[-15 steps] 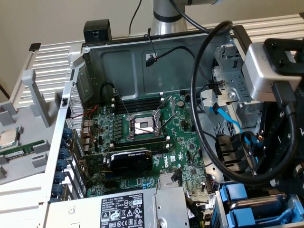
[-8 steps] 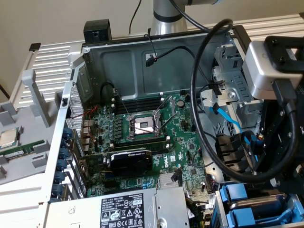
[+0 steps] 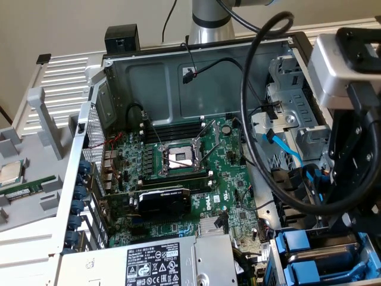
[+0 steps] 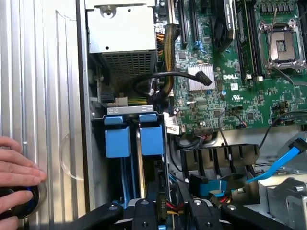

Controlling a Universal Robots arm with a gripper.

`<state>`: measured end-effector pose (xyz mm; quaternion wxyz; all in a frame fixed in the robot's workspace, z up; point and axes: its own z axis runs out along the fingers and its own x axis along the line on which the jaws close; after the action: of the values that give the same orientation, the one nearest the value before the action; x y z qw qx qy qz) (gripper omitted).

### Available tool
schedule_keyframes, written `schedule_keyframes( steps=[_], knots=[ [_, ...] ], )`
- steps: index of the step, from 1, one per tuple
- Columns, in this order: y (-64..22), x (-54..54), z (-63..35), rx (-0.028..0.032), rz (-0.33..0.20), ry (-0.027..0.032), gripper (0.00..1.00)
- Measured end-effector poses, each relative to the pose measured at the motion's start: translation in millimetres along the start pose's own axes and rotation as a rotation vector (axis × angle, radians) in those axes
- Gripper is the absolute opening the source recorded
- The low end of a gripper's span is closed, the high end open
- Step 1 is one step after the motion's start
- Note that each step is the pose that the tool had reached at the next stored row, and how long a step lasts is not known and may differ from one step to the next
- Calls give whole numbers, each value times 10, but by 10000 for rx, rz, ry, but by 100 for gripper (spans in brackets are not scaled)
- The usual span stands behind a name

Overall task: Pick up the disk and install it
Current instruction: 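Insert the first disk wire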

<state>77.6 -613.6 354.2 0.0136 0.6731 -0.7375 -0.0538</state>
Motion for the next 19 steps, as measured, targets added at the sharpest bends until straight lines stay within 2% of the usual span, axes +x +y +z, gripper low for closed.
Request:
schedule_keyframes(
  steps=[4, 9, 14, 19],
  knots=[
    [8, -4, -84, 0, 3, 0, 31],
    [27, -15, -282, 1, 14, 2, 31],
    [46, -30, -458, 8, 41, 44, 31],
    [63, -48, -616, 17, 76, 116, 31]
  ],
)
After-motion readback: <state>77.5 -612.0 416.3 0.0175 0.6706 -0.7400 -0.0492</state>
